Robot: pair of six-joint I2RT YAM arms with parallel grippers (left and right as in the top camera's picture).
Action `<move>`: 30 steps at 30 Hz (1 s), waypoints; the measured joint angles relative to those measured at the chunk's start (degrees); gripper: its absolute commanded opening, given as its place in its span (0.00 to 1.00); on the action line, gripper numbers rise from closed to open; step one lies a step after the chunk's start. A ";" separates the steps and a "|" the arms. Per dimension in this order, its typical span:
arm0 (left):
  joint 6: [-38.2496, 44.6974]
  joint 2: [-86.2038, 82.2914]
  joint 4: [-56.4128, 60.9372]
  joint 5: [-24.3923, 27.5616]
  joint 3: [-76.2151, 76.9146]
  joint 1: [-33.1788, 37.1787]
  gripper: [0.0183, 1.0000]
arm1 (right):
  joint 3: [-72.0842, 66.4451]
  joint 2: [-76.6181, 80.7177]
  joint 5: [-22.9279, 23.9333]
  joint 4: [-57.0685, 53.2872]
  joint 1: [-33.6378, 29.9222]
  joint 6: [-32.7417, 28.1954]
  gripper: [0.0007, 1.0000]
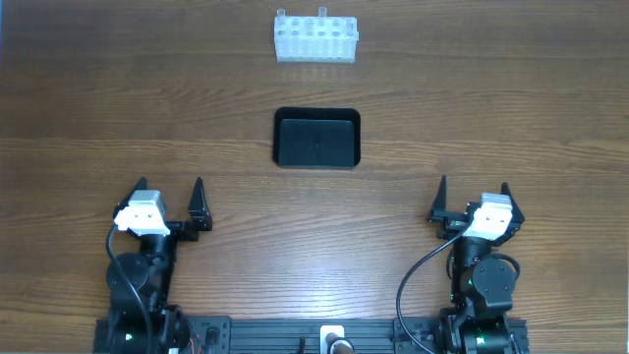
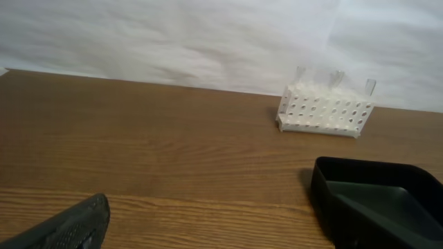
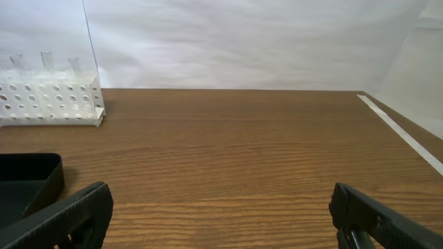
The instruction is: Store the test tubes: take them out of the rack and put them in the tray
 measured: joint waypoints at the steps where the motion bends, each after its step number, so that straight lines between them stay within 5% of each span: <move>1: -0.02 0.00 0.33 0.00 0.00 0.00 1.00 | 0.00 0.00 0.00 0.00 0.00 0.00 0.99; 14: 3.08 27.06 27.82 0.66 6.01 0.00 1.00 | 0.00 -0.11 -0.26 -0.09 0.00 -0.02 0.99; 30: 3.17 81.40 16.37 0.09 54.80 -8.41 1.00 | 0.00 -0.11 -0.31 -0.11 0.00 0.04 0.99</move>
